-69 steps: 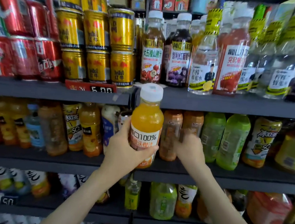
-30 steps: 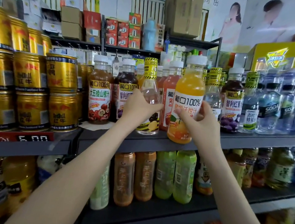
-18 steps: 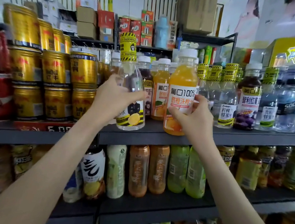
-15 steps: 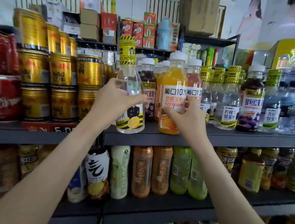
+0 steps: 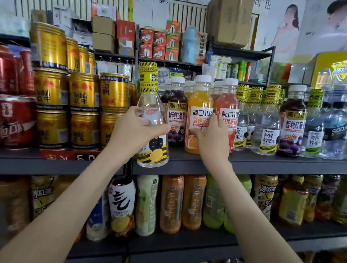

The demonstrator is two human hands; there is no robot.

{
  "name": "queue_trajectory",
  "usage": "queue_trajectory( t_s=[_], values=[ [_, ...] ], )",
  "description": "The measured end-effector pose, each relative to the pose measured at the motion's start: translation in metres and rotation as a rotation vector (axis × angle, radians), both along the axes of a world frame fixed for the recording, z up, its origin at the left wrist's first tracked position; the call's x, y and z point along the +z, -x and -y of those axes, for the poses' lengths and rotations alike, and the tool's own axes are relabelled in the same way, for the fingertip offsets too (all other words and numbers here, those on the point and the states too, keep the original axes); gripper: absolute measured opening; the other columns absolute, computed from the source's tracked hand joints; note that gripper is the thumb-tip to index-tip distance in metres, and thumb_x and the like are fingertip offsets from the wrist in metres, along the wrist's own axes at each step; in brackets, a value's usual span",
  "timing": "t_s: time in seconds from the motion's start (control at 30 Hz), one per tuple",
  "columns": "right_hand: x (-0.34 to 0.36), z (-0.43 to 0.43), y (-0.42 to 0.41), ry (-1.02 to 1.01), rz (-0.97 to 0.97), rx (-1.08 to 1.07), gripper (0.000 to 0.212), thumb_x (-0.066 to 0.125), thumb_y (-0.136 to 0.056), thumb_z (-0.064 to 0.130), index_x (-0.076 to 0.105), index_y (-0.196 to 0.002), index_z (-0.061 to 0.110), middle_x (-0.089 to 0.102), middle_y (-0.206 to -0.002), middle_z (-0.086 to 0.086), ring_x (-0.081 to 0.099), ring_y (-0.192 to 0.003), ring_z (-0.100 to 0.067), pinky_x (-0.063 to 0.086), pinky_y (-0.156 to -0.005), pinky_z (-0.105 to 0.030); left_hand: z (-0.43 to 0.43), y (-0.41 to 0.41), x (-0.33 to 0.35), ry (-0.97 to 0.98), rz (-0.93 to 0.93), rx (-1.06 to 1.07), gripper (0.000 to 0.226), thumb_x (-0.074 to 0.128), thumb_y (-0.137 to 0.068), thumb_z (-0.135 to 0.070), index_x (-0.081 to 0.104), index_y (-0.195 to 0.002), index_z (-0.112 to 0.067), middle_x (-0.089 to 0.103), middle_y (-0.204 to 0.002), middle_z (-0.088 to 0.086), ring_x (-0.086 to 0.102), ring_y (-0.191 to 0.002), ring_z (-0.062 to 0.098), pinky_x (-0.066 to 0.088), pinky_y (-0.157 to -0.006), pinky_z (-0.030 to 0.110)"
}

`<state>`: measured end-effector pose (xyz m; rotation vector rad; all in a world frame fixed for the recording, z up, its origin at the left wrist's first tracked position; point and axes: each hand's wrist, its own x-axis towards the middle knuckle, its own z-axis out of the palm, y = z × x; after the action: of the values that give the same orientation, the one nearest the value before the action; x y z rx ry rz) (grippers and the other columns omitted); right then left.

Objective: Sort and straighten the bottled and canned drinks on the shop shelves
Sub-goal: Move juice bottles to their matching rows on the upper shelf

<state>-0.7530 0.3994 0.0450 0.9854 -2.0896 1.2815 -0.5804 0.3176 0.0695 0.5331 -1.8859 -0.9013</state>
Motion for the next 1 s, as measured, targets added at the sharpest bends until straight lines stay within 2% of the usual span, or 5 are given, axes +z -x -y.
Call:
queue_trajectory(
  t_s=[0.2, 0.4, 0.63, 0.77, 1.0],
  values=[
    [-0.004, 0.004, 0.007, 0.042, 0.015, 0.039, 0.074, 0.063, -0.09, 0.027, 0.022, -0.149, 0.01, 0.04, -0.145, -0.013, 0.042, -0.129, -0.03, 0.041, -0.103, -0.041, -0.001, 0.008, -0.002, 0.042, 0.035, -0.012, 0.069, 0.085, -0.06, -0.042, 0.054, -0.117, -0.017, 0.068, -0.099, -0.007, 0.066, -0.087, 0.01, 0.056, -0.082, 0.04],
    [-0.001, -0.003, -0.005, 0.045, -0.006, 0.016, 0.064, 0.062, -0.091, 0.027, 0.031, -0.145, 0.009, 0.045, -0.139, -0.009, 0.045, -0.125, -0.025, 0.042, -0.096, -0.035, -0.005, 0.013, 0.0, 0.108, 0.085, 0.012, 0.063, 0.081, -0.067, -0.046, 0.049, -0.115, -0.021, 0.064, -0.097, -0.013, 0.06, -0.088, 0.005, 0.05, -0.075, 0.026],
    [-0.001, -0.058, -0.06, 0.283, 0.16, 0.565, 0.028, 0.066, -0.088, 0.032, 0.057, -0.114, 0.026, 0.065, -0.102, 0.007, 0.062, -0.096, -0.007, 0.054, -0.083, -0.029, -0.036, 0.02, -0.014, 0.251, 0.009, 0.033, 0.06, 0.079, -0.067, -0.047, 0.048, -0.114, -0.027, 0.061, -0.089, -0.017, 0.061, -0.082, 0.002, 0.048, -0.071, 0.021],
    [-0.005, -0.086, -0.066, 0.226, 0.121, 0.545, 0.057, 0.081, -0.073, 0.027, 0.048, -0.119, 0.028, 0.058, -0.108, 0.016, 0.059, -0.093, 0.003, 0.052, -0.076, -0.02, -0.062, 0.035, -0.017, 0.378, -0.04, 0.003, 0.069, 0.079, -0.07, -0.042, 0.043, -0.128, -0.027, 0.063, -0.105, -0.013, 0.059, -0.095, 0.01, 0.046, -0.079, 0.026],
    [-0.001, -0.132, -0.009, 0.315, 0.138, 0.384, 0.055, 0.075, -0.08, 0.024, 0.053, -0.13, 0.019, 0.062, -0.116, 0.008, 0.058, -0.096, 0.002, 0.052, -0.083, -0.023, -0.112, 0.097, -0.017, 0.431, -0.048, -0.089, 0.084, 0.075, -0.074, -0.035, 0.028, -0.142, -0.02, 0.052, -0.134, 0.003, 0.053, -0.116, 0.022, 0.043, -0.089, 0.03]
  ],
)
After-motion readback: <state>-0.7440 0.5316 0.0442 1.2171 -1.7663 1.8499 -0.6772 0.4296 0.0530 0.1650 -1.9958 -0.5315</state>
